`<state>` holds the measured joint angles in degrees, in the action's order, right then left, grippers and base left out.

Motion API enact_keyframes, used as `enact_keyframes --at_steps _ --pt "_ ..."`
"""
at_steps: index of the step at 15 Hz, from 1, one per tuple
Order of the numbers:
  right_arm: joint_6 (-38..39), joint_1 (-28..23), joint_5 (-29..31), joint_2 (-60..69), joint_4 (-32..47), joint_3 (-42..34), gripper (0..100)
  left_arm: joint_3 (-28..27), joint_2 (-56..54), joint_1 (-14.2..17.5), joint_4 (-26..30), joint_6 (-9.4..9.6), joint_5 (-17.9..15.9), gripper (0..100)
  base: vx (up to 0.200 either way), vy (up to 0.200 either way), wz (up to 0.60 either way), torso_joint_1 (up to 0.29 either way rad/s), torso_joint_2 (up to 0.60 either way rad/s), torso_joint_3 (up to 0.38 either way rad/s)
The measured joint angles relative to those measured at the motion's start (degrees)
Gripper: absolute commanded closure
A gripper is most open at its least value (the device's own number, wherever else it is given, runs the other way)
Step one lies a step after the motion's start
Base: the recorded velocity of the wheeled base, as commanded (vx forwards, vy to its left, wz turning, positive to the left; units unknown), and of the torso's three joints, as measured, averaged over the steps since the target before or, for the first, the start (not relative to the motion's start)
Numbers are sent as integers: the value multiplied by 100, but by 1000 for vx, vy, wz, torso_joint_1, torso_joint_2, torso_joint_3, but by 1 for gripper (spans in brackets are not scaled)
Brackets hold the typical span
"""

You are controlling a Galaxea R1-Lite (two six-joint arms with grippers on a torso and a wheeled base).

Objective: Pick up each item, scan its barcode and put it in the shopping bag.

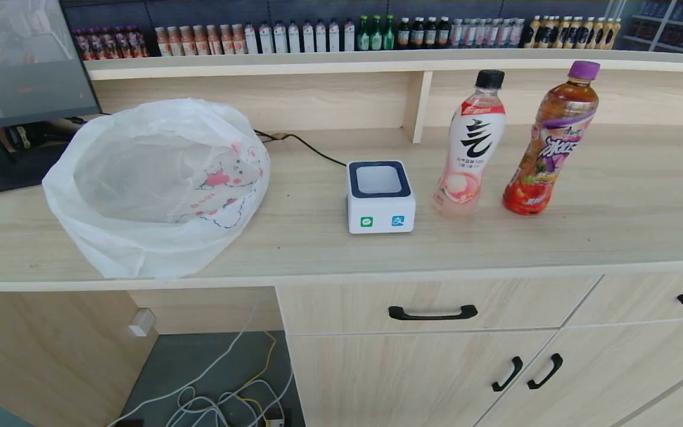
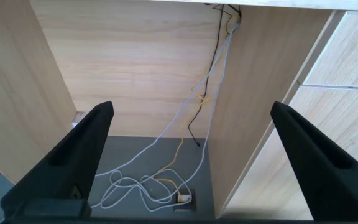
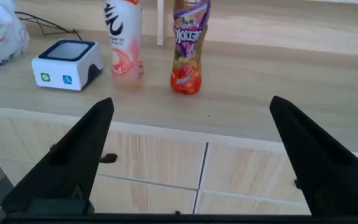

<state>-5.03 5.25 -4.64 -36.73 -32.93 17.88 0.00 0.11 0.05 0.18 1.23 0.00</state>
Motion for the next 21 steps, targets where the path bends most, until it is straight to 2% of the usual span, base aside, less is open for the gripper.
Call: enact_keyframes --at_steps 4,5,6,9,11,13,18,21 --pt "193 541 27 -1942 -3213 52 0 0 0 -2 -2 0 -2 0 0 0 0 0 0 0" --pt "173 678 99 -2355 -3878 105 0 0 -1 -2 0 0 0 0 0 0 0 0 0 0" --pt "127 948 260 -2694 -4130 196 0 0 0 -2 0 -1 0 0 0 0 0 0 0 0" --pt "61 2122 1085 -3248 -4308 521 0 0 -1 -5 0 0 0 0 0 0 0 0 0 0" --pt "57 2537 1318 -3501 -4361 588 0 0 0 -5 0 -1 0 0 0 0 0 0 0 0" --pt "68 2704 1329 -3706 -4370 579 0 0 0 -2 0 -1 0 0 0 0 0 0 0 0" --pt "74 2758 1342 -4222 -4451 524 0 0 0 -2 -2 -1 0 0 0 0 0 0 0 0" --pt "371 2760 1323 -4535 -4437 542 0 0 0 -2 0 0 0 0 0 0 0 0 0 0"
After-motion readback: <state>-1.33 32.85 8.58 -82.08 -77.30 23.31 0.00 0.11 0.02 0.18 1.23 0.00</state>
